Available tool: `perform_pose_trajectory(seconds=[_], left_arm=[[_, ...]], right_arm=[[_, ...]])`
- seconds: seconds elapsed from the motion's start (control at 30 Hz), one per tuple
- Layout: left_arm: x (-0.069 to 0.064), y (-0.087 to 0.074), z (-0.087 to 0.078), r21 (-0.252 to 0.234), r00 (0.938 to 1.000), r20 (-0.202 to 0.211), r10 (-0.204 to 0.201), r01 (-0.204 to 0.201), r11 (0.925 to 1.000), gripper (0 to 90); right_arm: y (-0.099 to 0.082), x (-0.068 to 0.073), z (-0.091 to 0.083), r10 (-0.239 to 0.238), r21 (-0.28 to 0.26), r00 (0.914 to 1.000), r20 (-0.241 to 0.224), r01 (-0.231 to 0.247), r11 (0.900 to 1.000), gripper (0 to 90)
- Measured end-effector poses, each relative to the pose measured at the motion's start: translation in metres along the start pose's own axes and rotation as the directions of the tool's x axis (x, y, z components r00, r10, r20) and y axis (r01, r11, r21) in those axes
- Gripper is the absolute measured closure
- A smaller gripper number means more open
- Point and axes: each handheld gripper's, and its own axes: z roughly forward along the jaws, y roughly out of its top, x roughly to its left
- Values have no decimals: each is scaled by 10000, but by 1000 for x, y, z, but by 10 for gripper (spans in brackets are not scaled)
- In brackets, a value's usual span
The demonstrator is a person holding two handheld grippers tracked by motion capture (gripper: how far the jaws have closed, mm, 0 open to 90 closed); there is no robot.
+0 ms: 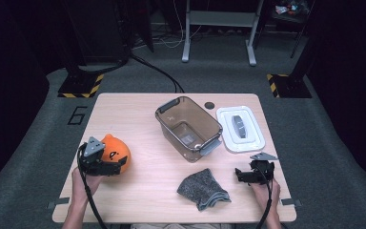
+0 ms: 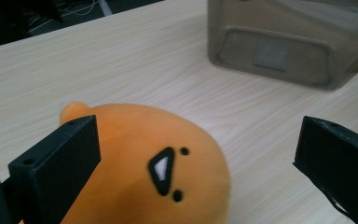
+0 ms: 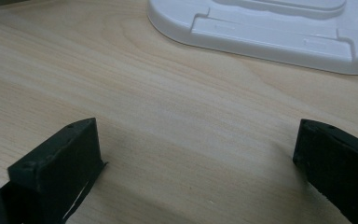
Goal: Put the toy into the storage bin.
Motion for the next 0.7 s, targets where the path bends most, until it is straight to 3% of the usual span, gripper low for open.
perform_pose_trajectory(seconds=[0.1, 0.23, 0.3, 0.37, 0.5, 0.7], left_arm=[[12, -1, 2, 173, 9999, -80, -91, 93, 9998, 0], [27, -4, 6, 380, 9992, 151, -365, 359, 9986, 0], [32, -9, 11, 689, 9986, -73, -520, 524, 9962, 0], [37, -15, 17, 787, 9968, 219, -768, 748, 9941, 20], [38, -25, 25, 870, 9942, 470, -963, 919, 9920, 44], [26, -37, 38, 1110, 9959, 82, -903, 889, 9898, 201]], right_arm=[[0, -1, 0, -85, 20, 10000, -2, 85, 10000, 0], [0, -1, 0, -70, 17, 10000, -6, 70, 10000, 0], [0, -1, 0, -71, 16, 10000, -6, 71, 10000, 0], [0, -1, 0, -74, 13, 10000, -3, 74, 10000, 0], [0, -1, 0, -71, 15, 10000, -3, 71, 10000, 0], [0, -1, 0, -67, 16, 10000, -1, 67, 10000, 0]])
